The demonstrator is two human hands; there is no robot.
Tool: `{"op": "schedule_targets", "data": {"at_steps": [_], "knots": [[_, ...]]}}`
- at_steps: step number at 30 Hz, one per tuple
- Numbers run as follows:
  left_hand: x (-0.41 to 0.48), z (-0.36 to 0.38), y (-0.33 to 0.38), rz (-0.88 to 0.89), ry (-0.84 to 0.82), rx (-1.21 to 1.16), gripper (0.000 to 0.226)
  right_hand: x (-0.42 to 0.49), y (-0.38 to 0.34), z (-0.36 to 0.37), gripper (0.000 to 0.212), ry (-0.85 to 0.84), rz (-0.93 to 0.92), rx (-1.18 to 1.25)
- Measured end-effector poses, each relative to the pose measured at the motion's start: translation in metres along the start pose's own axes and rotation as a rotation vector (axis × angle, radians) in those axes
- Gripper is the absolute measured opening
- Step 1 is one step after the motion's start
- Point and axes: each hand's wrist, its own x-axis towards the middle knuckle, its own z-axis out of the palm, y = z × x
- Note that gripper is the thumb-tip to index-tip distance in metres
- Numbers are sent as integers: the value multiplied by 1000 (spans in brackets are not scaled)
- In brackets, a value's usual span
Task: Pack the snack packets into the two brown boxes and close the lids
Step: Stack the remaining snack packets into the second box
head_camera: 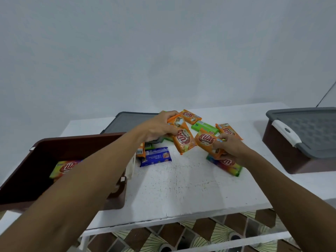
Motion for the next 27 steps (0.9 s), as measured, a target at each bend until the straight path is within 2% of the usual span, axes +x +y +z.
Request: {"op": "schedule_targets", "data": {"at_steps": [2, 4, 7, 9, 13, 17, 19, 23, 27], "knots": [[-8, -14, -1, 15, 6, -34, 38, -6, -9, 6, 36, -113, 23, 145], [-15, -28, -3, 30, 61, -87, 42, -9, -16, 14, 41, -201, 20, 237], [-31, -49, -6, 67, 204, -205, 51, -12, -30, 36, 31, -223, -32, 202], [-48, -69, -7, 101, 260, -231, 46, -18, -45, 62, 22, -177, -71, 167], [-92, -115, -9, 119, 278, -18, 32, -31, -76, 110, 16, -206, -163, 143], [-132, -157, -25, 92, 303, 160, 39, -46, -105, 152, 17, -230, -297, -72], [-150, -177, -36, 10, 215, 226, 37, -55, -120, 174, 16, -261, -359, -181], [-175, -196, -66, -167, -144, 526, 25, -71, -134, 221, 19, -346, -433, -408], [-181, -192, -108, -265, -367, 760, 13, -86, -131, 271, 24, -485, -554, -873]]}}
